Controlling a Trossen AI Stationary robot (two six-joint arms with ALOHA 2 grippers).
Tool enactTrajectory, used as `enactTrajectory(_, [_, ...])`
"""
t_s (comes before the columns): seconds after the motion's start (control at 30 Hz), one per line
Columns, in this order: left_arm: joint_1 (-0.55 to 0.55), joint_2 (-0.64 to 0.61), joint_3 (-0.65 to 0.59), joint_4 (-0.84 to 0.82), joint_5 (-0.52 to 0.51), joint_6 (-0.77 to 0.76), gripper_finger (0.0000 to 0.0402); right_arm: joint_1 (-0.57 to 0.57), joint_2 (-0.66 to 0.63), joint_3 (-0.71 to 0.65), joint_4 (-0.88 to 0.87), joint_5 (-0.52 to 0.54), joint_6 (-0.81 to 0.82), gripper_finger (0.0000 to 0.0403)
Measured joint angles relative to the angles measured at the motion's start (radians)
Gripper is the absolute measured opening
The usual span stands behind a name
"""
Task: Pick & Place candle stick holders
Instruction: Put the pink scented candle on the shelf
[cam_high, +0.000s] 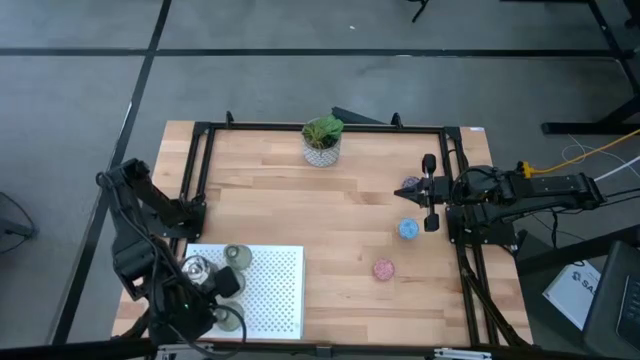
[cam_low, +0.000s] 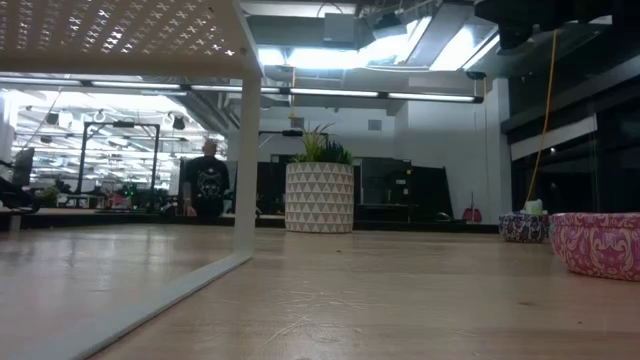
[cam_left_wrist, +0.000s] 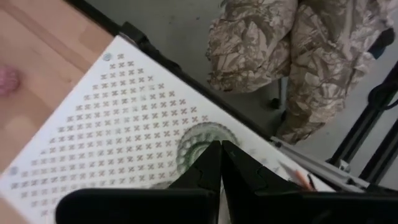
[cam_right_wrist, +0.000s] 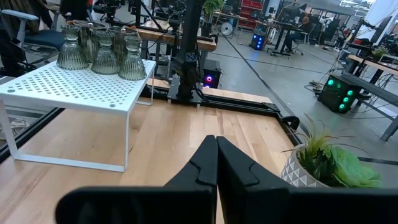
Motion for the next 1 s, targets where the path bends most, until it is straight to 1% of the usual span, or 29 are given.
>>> enactTrajectory(0.07, [0.002,-0.001,0.018,-0.014,-0.024,0.021,0.0006,0.0,0.0,0.0,0.0,0.0,0.0,0.0001])
enactTrajectory(0.2, [0.039,-0.001,0.053,0.002,-0.05,0.115,0.0006,0.0,0.0,0.0,0.0,0.0,0.0,0.0001])
enactTrajectory(0.27, [0.072,-0.002,0.076,0.006,-0.028,0.152,0.0006,0.0,0.0,0.0,0.0,0.0,0.0,0.0001])
enactTrajectory(0.33, [0.103,-0.017,0.081,0.013,0.03,0.21,0.0006,0.0,0.0,0.0,0.0,0.0,0.0,0.0001])
enactTrajectory(0.37, [0.118,-0.032,0.077,0.022,0.052,0.23,0.0006,0.0,0.0,0.0,0.0,0.0,0.0,0.0001])
enactTrajectory(0.43, [0.153,-0.079,0.065,0.051,0.059,0.233,0.0006,0.0,0.0,0.0,0.0,0.0,0.0,0.0001])
enactTrajectory(0.53, [0.202,-0.168,0.022,0.099,0.013,0.215,0.0006,0.0,0.0,0.0,0.0,0.0,0.0,0.0001])
enactTrajectory(0.63, [0.243,-0.283,-0.049,0.189,0.0,0.237,0.0006,0.0,0.0,0.0,0.0,0.0,0.0,0.0001])
enactTrajectory(0.73, [0.27,-0.447,-0.147,0.26,-0.014,0.225,0.0006,0.0,0.0,0.0,0.0,0.0,0.0,0.0001])
enactTrajectory(0.77, [0.277,-0.505,-0.192,0.287,-0.044,0.208,0.0006,0.0,0.0,0.0,0.0,0.0,0.0,0.0001])
enactTrajectory(0.9, [0.294,-0.749,-0.421,0.456,-0.227,0.113,0.0006,0.0,0.0,0.0,0.0,0.0,0.0,0.0001])
enactTrajectory(1.0, [0.306,-0.917,-0.597,0.605,-0.297,0.085,0.0006,0.0,0.0,0.0,0.0,0.0,0.0,0.0001])
